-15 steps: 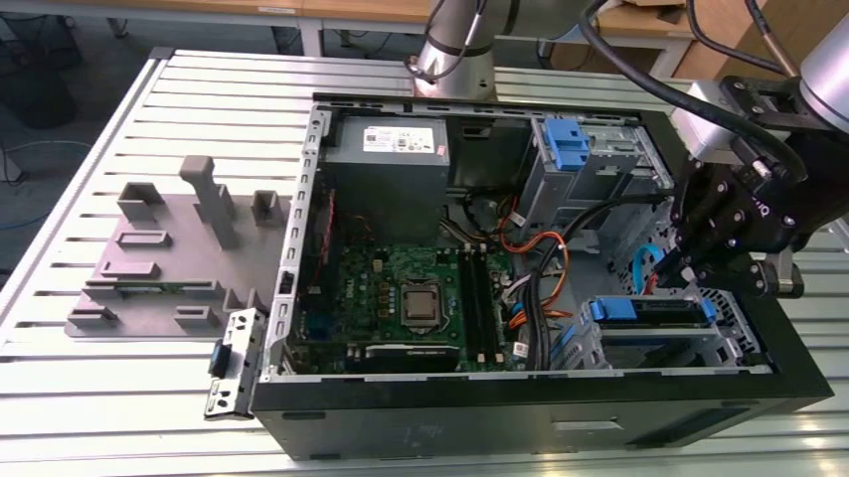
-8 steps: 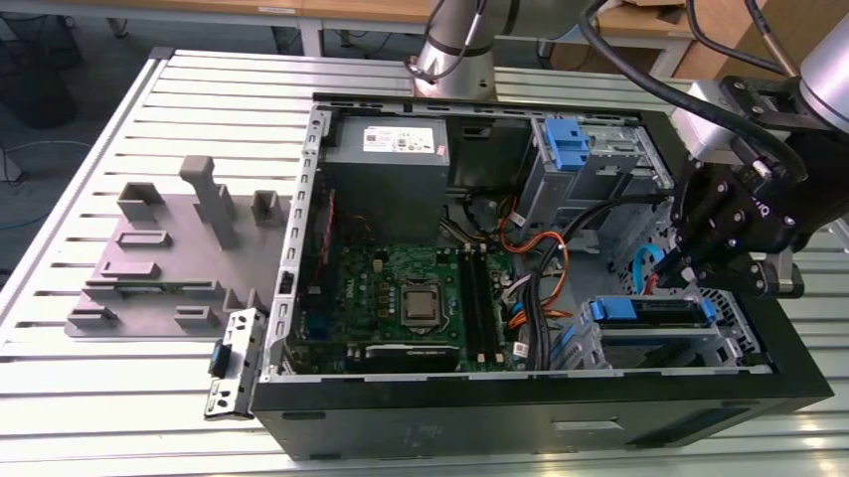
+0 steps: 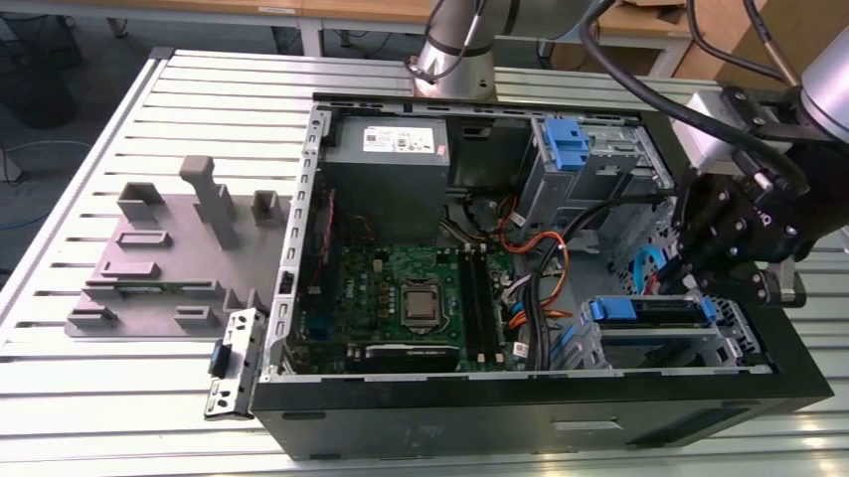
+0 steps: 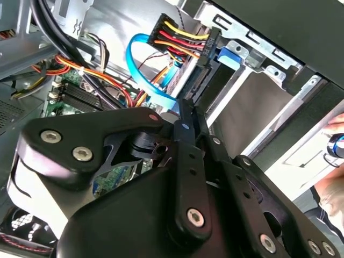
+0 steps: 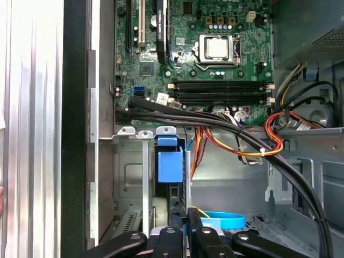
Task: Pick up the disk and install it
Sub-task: 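Insert the first disk wire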
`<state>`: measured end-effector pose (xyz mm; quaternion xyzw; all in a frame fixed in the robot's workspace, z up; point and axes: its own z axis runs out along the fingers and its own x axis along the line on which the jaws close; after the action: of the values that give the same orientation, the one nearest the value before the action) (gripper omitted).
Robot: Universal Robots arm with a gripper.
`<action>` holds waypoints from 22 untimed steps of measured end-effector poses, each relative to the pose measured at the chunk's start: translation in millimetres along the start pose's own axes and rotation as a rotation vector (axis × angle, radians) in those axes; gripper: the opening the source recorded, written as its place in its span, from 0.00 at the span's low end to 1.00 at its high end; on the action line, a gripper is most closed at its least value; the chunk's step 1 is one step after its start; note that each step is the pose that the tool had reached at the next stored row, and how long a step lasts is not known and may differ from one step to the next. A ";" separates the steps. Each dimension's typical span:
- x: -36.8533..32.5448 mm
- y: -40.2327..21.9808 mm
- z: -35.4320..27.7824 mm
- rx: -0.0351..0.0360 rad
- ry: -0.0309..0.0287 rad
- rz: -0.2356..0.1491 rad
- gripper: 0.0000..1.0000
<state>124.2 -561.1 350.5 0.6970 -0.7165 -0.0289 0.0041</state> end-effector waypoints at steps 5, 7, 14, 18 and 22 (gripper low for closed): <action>1.7 0.1 2.6 0.0139 -0.0011 -0.005 0.16; 1.8 0.3 4.2 0.0169 -0.0012 -0.008 0.16; 1.9 1.5 6.7 0.0178 -0.0014 -0.011 0.16; 2.0 2.0 8.7 0.0179 -0.0010 -0.012 0.16; 2.1 1.9 10.2 0.0179 -0.0017 -0.012 0.16</action>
<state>121.8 -562.8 340.3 0.7012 -0.7126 -0.0231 -0.0029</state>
